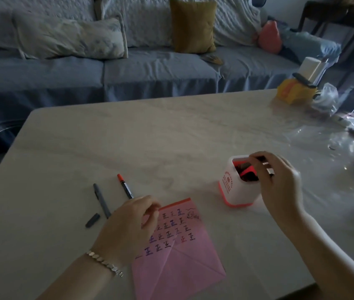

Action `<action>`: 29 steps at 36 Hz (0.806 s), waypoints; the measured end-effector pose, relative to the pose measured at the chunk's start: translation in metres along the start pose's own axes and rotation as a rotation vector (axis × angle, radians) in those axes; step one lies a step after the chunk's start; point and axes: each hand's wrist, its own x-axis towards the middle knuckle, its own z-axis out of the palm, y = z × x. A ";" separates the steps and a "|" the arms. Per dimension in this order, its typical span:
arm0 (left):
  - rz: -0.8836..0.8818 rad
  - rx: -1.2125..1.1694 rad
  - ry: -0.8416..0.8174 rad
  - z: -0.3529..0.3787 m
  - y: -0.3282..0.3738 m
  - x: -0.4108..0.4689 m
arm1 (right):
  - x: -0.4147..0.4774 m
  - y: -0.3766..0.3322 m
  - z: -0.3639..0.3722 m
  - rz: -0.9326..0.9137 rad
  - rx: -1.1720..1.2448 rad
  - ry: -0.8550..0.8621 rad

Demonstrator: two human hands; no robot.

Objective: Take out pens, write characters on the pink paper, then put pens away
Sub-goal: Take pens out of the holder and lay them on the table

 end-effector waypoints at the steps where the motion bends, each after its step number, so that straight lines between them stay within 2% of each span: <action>1: 0.012 0.004 0.003 0.000 0.001 0.001 | -0.001 -0.008 -0.004 -0.088 0.020 0.032; 4: 0.064 -0.020 0.026 0.001 0.004 0.003 | -0.010 -0.038 -0.014 -0.316 0.101 0.071; 6: 0.100 -0.078 0.020 0.001 0.010 0.003 | -0.019 -0.056 -0.013 -0.347 0.210 0.051; 8: 0.156 -0.109 0.021 0.002 0.015 0.003 | -0.031 -0.072 -0.005 -0.266 0.388 -0.030; 10: 0.189 -0.082 0.013 0.002 0.018 0.003 | -0.041 -0.085 0.007 -0.081 0.607 -0.131; 12: 0.242 -0.043 0.023 0.004 0.017 0.001 | -0.050 -0.094 0.018 0.126 0.760 -0.145; 14: 0.240 -0.021 0.039 0.004 0.014 -0.004 | -0.056 -0.099 0.027 0.328 0.842 -0.135; 16: 0.193 -0.027 0.046 0.004 0.010 -0.009 | -0.062 -0.102 0.036 0.453 0.861 -0.252; 19: 0.102 -0.138 0.028 -0.001 0.009 -0.016 | -0.071 -0.109 0.048 0.496 0.858 -0.434; 23: 0.098 -0.109 0.032 -0.004 0.006 -0.022 | -0.079 -0.116 0.057 0.532 0.911 -0.417; 29: 0.102 -0.073 0.035 -0.005 -0.003 -0.023 | -0.091 -0.121 0.065 0.516 0.903 -0.478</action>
